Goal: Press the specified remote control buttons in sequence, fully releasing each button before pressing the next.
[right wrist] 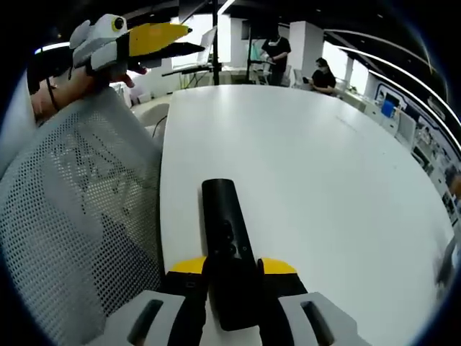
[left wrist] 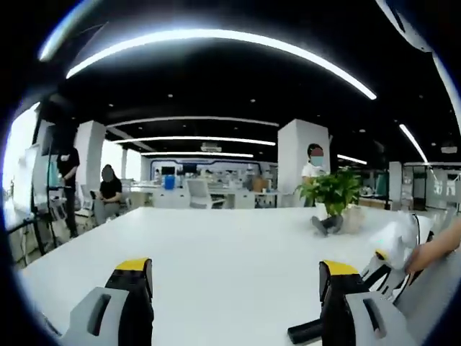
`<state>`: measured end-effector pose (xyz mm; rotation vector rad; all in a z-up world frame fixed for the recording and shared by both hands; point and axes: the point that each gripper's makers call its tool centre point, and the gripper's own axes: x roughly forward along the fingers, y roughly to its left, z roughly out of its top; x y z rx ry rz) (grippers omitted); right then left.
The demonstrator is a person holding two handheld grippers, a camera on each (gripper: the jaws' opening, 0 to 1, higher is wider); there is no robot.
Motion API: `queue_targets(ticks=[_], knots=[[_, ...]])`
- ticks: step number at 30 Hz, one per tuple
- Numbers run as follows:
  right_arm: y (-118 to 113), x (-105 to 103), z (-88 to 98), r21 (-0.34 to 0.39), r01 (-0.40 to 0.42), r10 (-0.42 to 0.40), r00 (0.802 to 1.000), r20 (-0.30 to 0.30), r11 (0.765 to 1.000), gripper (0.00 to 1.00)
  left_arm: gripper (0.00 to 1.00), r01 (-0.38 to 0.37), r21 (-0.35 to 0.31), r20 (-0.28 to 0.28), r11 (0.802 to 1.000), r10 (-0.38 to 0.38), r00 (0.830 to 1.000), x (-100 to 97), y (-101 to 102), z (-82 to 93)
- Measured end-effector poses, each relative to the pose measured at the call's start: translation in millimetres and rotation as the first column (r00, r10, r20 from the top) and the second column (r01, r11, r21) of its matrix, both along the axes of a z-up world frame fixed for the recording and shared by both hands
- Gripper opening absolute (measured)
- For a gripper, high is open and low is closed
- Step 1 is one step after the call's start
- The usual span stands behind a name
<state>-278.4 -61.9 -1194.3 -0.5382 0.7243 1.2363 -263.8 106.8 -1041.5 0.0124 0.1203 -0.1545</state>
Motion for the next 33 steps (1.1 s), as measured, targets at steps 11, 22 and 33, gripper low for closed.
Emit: queue_targets(ticks=[11, 22, 33], knots=[[-4, 1, 5.7, -0.005, 0.005, -0.005, 1.0, -0.027, 1.0, 0.3, 1.0, -0.02, -0.053, 0.076, 0.998, 0.024, 0.997, 0.7, 9, 9.8], [-11, 7, -0.3, -0.081, -0.103, 0.101, 0.994, -0.036, 0.991, 0.21, 1.0, 0.0, -0.04, 0.042, 0.999, 0.001, 0.999, 2.6, 6, 2.9], [-17, 52, -1.5, -0.151, -0.13, 0.125, 0.991, -0.041, 0.98, 0.21, 1.0, 0.005, -0.054, 0.03, 0.999, -0.004, 1.0, 2.8, 6, -0.4]])
